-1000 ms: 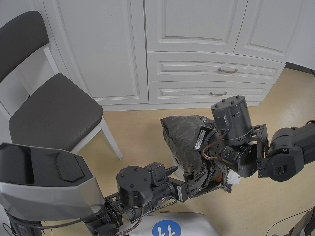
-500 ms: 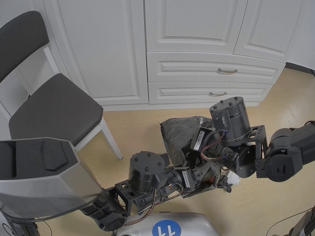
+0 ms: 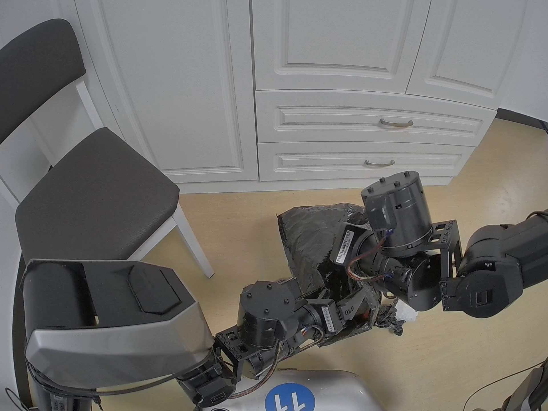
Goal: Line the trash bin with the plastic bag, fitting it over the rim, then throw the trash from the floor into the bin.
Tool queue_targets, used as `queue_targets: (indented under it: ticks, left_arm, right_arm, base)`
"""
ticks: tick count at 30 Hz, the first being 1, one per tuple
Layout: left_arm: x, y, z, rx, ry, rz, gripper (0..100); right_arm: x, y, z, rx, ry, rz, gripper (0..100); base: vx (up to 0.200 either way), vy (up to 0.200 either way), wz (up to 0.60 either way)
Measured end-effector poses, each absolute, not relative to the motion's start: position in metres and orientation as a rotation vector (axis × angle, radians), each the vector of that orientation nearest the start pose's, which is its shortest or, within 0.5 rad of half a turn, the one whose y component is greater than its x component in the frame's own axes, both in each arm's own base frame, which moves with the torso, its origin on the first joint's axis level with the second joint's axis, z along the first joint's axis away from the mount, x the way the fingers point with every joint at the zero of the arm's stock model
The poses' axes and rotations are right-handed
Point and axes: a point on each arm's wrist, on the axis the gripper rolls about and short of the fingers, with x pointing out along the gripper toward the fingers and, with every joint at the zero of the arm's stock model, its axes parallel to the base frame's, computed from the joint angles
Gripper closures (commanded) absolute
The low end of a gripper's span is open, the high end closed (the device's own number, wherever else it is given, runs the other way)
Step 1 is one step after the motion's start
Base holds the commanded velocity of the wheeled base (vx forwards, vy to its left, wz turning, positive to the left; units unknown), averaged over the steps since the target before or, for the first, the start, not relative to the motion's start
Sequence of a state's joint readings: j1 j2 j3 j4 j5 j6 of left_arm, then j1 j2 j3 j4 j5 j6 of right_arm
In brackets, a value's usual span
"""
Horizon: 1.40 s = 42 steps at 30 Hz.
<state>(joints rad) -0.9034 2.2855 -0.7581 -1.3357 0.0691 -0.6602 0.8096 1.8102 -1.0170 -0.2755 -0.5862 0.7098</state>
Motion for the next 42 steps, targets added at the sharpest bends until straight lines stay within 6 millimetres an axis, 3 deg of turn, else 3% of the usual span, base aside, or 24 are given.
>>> queue_targets:
  ticks: [10, 28, 33, 37, 42]
  left_arm:
    - [0.228, -0.296, 0.047, -0.523, 0.28, -0.794, 0]
    - [0.223, -0.302, 0.041, -0.485, 0.279, -0.806, 0]
    - [0.222, -0.293, 0.042, -0.356, 0.241, -0.801, 0]
    - [0.216, -0.275, 0.04, -0.194, 0.236, -0.799, 0]
    - [0.208, -0.257, 0.039, -0.1, 0.341, -0.798, 0]
  right_arm:
    - [0.239, 0.235, 0.169, 0.362, 0.455, 0.069, 100]
    - [0.233, 0.256, 0.162, 0.405, 0.479, 0.102, 100]
    - [0.236, 0.254, 0.161, 0.402, 0.476, 0.088, 100]
    - [0.239, 0.251, 0.161, 0.399, 0.467, 0.067, 100]
    - [0.243, 0.247, 0.161, 0.4, 0.459, 0.048, 100]
  base:
    - [0.0, 0.0, 0.0]
    - [0.0, 0.0, 0.0]
    - [0.0, 0.0, 0.0]
    - [0.0, 0.0, 0.0]
    - [0.0, 0.0, 0.0]
